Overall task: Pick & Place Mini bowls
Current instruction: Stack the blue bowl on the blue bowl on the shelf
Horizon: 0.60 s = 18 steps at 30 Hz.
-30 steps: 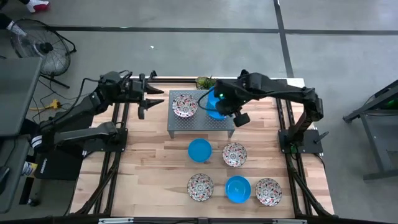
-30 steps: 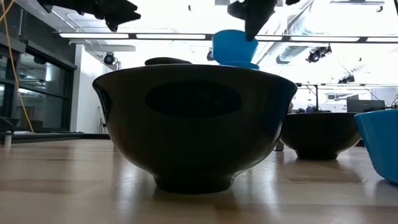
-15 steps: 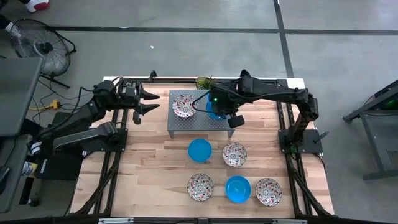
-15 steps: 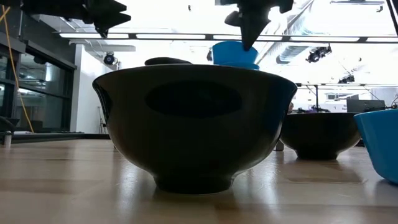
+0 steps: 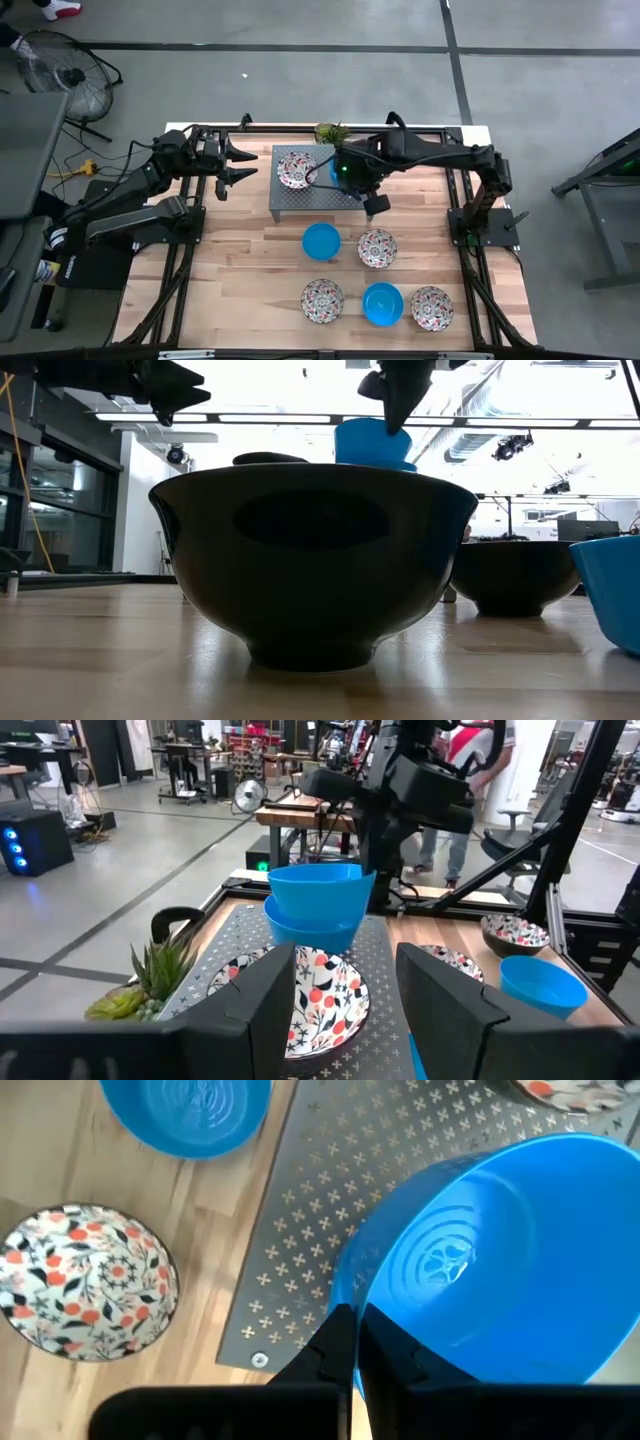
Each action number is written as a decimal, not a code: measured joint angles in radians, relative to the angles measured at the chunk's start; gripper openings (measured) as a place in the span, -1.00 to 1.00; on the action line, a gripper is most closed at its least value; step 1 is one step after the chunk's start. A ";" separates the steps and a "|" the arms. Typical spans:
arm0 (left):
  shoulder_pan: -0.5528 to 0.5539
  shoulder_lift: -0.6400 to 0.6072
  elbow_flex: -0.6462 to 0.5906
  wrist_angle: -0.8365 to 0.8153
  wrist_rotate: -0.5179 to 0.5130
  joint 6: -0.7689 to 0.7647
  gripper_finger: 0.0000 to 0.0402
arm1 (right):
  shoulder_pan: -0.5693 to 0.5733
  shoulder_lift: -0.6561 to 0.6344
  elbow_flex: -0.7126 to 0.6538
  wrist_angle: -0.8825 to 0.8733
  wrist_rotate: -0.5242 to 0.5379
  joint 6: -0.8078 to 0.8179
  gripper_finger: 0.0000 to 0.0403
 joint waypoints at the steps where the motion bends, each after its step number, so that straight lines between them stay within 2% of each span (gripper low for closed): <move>1: 0.000 0.000 0.000 0.000 0.000 0.000 -0.15 | 0.000 0.004 0.000 0.000 0.002 -0.013 -1.00; 7: 0.000 0.000 0.000 0.000 0.005 0.000 -0.15 | 0.000 0.006 0.000 0.000 0.043 -0.026 -1.00; 18: 0.000 0.001 0.000 0.000 0.006 0.002 -0.15 | 0.002 0.012 0.000 -0.037 0.038 -0.029 -1.00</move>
